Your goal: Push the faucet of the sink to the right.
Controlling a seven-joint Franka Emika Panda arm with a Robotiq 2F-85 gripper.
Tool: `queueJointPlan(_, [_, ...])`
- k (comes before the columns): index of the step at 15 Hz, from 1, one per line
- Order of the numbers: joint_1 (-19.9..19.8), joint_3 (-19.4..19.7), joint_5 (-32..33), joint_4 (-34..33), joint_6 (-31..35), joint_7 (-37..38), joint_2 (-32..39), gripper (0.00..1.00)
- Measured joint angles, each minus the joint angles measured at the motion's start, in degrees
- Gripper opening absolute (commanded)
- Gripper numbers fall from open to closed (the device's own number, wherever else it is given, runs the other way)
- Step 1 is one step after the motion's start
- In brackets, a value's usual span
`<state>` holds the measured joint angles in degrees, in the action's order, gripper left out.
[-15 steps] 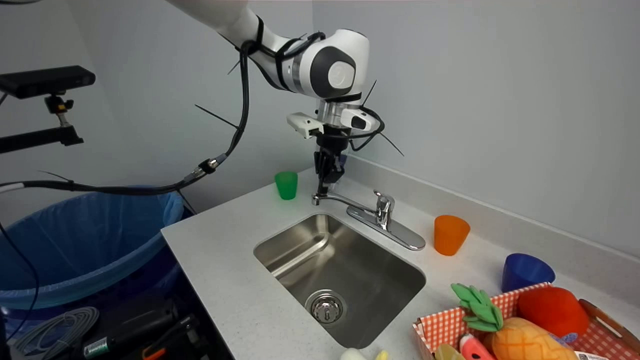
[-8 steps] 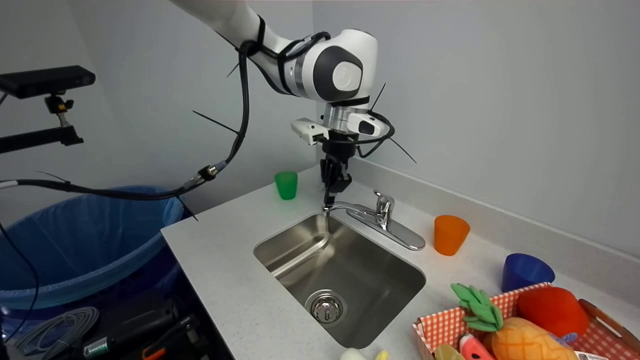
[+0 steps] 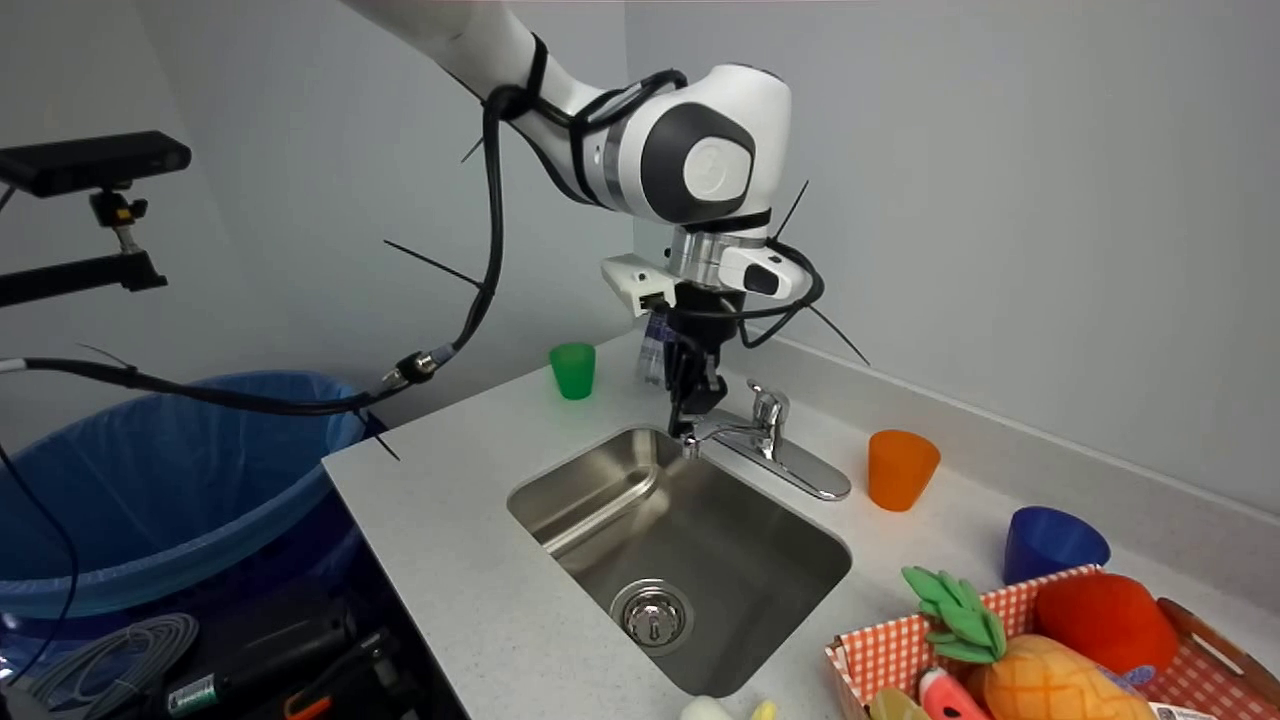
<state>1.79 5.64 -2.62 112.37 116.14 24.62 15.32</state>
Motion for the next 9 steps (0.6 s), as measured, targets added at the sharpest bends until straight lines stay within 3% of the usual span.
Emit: queueJointPlan(9, [-3.65,3.59,0.81,3.84,2.89,0.34,-2.50,0.00])
